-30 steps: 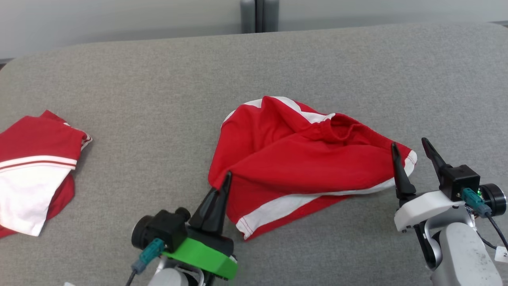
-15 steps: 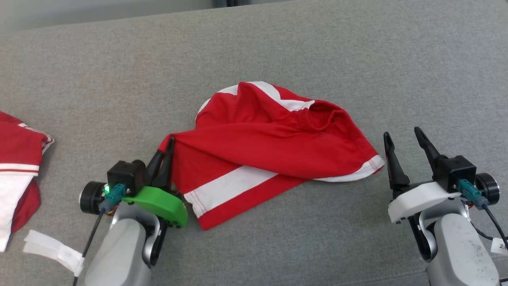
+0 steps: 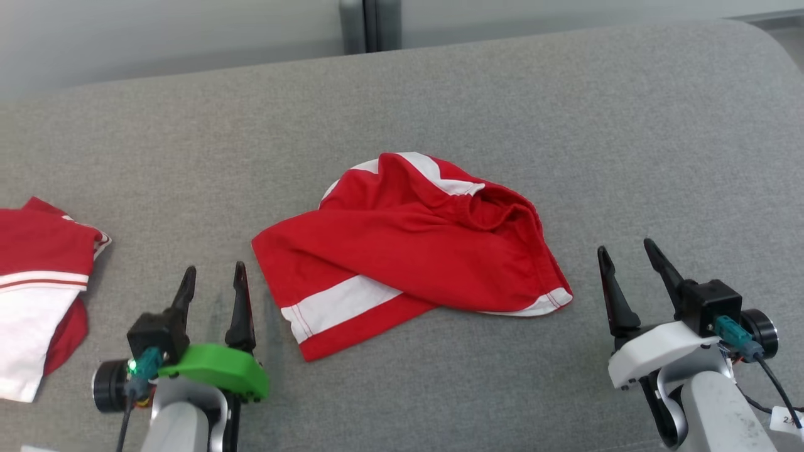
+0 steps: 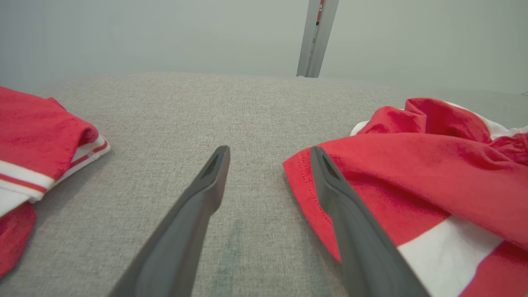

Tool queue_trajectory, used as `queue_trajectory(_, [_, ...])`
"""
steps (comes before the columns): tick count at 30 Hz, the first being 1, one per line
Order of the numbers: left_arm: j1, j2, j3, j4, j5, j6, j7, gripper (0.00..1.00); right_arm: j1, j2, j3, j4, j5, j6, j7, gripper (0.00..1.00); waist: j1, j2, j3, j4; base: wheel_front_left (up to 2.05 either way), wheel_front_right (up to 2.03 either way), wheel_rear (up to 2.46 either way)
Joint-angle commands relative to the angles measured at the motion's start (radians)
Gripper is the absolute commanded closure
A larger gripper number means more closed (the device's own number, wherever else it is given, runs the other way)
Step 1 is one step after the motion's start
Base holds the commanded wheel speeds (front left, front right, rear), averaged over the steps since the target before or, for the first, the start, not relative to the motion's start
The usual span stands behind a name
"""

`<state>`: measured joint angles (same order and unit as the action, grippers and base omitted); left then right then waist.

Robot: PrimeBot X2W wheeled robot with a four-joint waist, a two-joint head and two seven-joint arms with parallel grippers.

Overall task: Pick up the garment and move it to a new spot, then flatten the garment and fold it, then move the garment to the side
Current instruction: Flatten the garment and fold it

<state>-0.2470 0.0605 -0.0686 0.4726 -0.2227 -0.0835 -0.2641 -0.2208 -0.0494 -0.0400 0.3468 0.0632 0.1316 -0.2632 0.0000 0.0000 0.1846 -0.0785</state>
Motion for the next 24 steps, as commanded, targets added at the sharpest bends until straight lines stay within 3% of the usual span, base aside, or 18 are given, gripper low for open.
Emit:
queue_trajectory(1, [0.050, -0.004, 0.007, -0.020, 0.009, 0.000, -0.001, 0.00, 0.024, -0.003, 0.003, 0.004, 0.006, -0.002, -0.002, 0.00, 0.0000, 0.0000, -0.048, 0.016, 0.00, 0.00, 0.00])
queue_trajectory(13, [0.261, -0.008, -0.107, -0.128, -0.056, 0.022, -0.001, 0.00, 0.123, -0.003, 0.023, 0.025, 0.015, -0.002, -0.002, 0.00, 0.0000, 0.0000, -0.144, 0.045, 0.00, 0.00, 0.00])
queue_trajectory(18, [0.272, -0.008, -0.134, -0.119, -0.076, 0.022, -0.001, 0.00, 0.136, -0.003, 0.036, 0.038, 0.005, -0.002, -0.002, 0.00, 0.0000, 0.0000, -0.151, 0.050, 0.00, 0.00, 0.00])
queue_trajectory(24, [0.215, -0.008, -0.170, -0.088, -0.126, -0.007, -0.001, 0.00, 0.107, -0.003, 0.047, 0.028, -0.006, -0.002, -0.002, 0.00, 0.0000, 0.0000, -0.112, 0.046, 0.00, 0.00, 0.00])
